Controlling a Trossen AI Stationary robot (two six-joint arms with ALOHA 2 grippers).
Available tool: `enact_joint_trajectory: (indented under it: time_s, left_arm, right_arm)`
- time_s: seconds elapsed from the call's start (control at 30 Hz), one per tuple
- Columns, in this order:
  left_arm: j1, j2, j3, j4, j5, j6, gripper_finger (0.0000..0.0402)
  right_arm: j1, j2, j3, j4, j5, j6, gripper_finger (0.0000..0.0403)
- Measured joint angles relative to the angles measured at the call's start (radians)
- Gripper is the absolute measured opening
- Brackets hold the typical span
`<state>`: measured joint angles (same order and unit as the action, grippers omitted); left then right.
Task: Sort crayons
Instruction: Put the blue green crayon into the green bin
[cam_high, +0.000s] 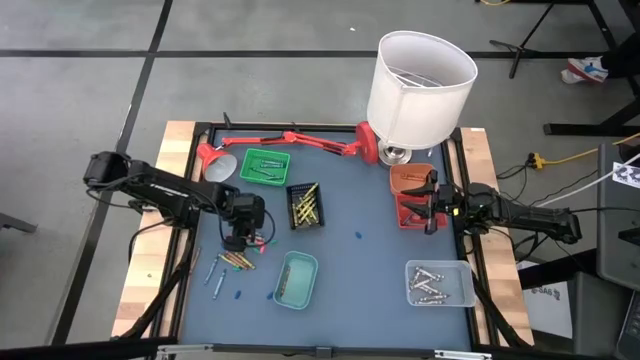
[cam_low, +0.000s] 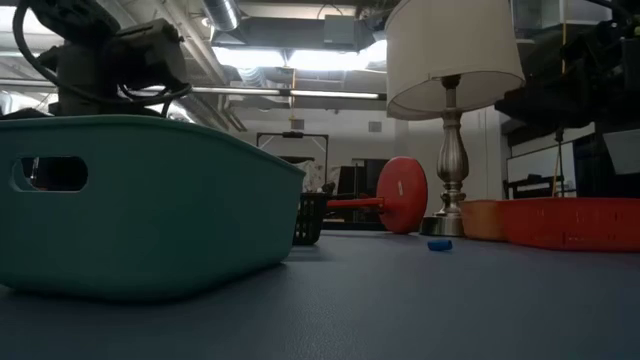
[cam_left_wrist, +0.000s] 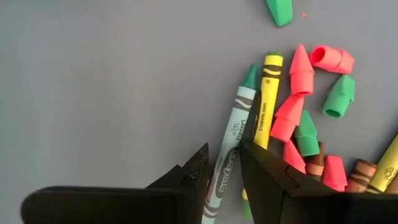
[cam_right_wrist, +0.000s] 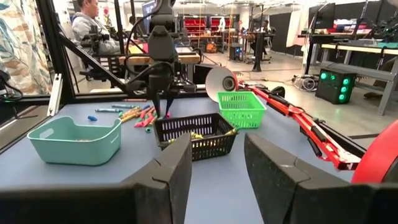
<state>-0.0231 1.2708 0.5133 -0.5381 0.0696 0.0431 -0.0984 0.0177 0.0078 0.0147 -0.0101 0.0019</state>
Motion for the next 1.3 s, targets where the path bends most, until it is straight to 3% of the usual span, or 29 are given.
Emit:
enact_joint_trajectory:
  time_s: [0.43, 0.67, 1.07, 1.3]
  left_arm:
    - [0.0, 0.062, 0.003, 0.024, -0.004, 0.038, 0.0075]
    - [-0.001, 0.063, 0.0, 0.075, -0.014, 0.035, 0.0037]
    - [0.0, 0.066, -0.002, 0.204, -0.043, -0.081, 0.0003]
    - [0.009, 0.066, 0.0, 0.358, -0.132, -0.172, 0.0003]
  right_arm:
    - [0.0, 0.0, 0.0, 0.0, 0.001, 0.0, 0.0147]
    - [0.0, 0.0, 0.0, 0.0, 0.002, 0.0, 0.0147]
    - [0.0, 0.0, 0.0, 0.0, 0.002, 0.0, 0.0147]
    - [0.0, 0.0, 0.0, 0.0, 0.002, 0.0, 0.0147]
